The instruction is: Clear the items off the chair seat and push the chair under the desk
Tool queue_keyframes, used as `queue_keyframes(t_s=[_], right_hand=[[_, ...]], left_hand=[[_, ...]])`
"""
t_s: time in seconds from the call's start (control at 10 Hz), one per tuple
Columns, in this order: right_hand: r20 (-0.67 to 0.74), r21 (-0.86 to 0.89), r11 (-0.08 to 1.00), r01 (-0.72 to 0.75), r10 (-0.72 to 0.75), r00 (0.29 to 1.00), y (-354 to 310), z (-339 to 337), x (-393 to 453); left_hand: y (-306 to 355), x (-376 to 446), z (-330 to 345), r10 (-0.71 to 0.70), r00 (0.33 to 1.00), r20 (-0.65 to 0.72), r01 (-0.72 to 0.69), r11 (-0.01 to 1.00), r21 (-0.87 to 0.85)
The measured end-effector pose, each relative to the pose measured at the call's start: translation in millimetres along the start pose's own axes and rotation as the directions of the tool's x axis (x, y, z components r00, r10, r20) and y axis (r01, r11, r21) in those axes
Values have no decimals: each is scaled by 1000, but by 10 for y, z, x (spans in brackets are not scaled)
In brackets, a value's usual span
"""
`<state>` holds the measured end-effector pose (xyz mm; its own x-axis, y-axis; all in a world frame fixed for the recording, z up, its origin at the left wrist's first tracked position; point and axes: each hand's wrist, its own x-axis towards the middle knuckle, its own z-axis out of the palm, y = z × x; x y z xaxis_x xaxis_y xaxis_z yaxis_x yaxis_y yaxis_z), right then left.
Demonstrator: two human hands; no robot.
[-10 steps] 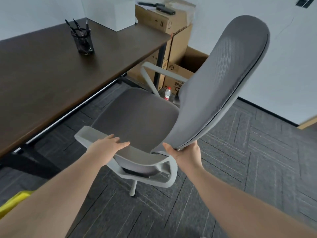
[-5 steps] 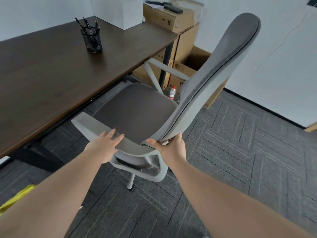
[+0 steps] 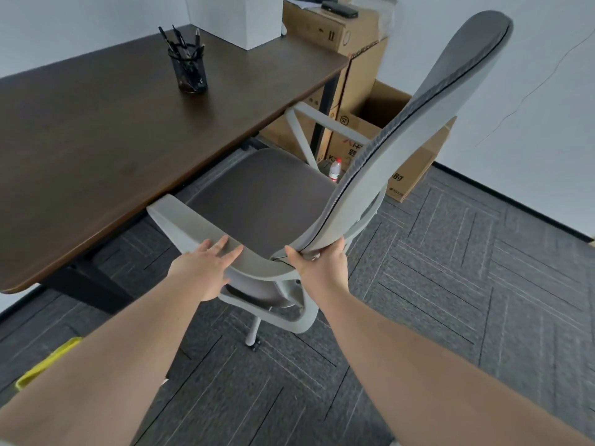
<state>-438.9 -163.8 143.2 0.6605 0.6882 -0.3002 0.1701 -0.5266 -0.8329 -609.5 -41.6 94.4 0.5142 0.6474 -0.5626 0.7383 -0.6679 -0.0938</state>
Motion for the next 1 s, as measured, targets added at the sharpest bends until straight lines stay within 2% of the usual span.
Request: queue_keyframes(t_s=[0.4, 0.7, 1.0], right_hand=[[6, -49, 998, -45, 45, 999, -41, 8, -42], [84, -272, 959, -76, 103, 991, -157, -158, -163], [222, -490, 868, 74, 42, 974, -202, -624, -384]], left_hand=[[19, -62, -96, 15, 1000, 18, -16, 999, 52], [123, -336, -216, 10, 1000, -15, -10, 1000, 2], [430, -795, -383, -15, 997, -75, 9, 997, -81]])
